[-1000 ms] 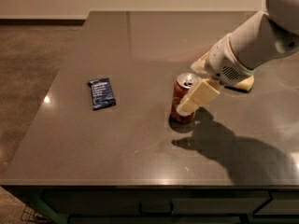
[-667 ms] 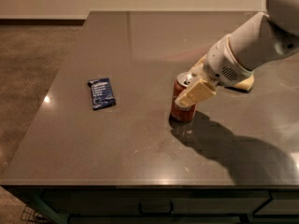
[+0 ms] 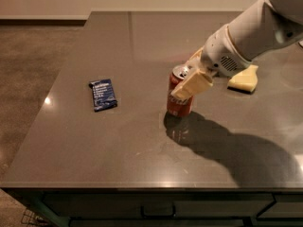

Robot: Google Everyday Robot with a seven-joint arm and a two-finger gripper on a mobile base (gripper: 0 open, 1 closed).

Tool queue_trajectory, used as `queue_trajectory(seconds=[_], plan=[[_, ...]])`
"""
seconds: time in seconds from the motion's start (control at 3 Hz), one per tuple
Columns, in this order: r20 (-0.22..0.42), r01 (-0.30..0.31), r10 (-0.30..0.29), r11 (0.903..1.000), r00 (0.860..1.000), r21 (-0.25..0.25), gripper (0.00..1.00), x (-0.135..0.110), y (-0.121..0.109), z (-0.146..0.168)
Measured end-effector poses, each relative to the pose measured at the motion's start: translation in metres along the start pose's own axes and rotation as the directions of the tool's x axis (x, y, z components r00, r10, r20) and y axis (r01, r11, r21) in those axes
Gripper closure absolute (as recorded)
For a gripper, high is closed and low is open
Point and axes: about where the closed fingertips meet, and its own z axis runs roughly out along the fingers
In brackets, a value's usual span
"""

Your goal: Move coke can near rxbar blueberry

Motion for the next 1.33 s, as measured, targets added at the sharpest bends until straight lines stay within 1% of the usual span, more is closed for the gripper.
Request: queue_trajectory(seconds=[0.33, 0.67, 1.0, 1.33], plan=[[0.041, 0.024, -0.023, 0.9995, 0.999, -0.022, 1.00, -0.036, 0.002, 0.004], [0.063, 0.051, -0.050, 0.9985, 0.997, -0.019, 1.00, -0.065, 0.009, 0.017], [0.075, 0.075, -0.073, 0.9971, 0.994, -0.015, 1.00, -0.083, 0.016, 0.039], [0.064, 0.096, -0.095, 0.9953, 0.993, -0.014, 1.00, -0.091, 0.022, 0.063]])
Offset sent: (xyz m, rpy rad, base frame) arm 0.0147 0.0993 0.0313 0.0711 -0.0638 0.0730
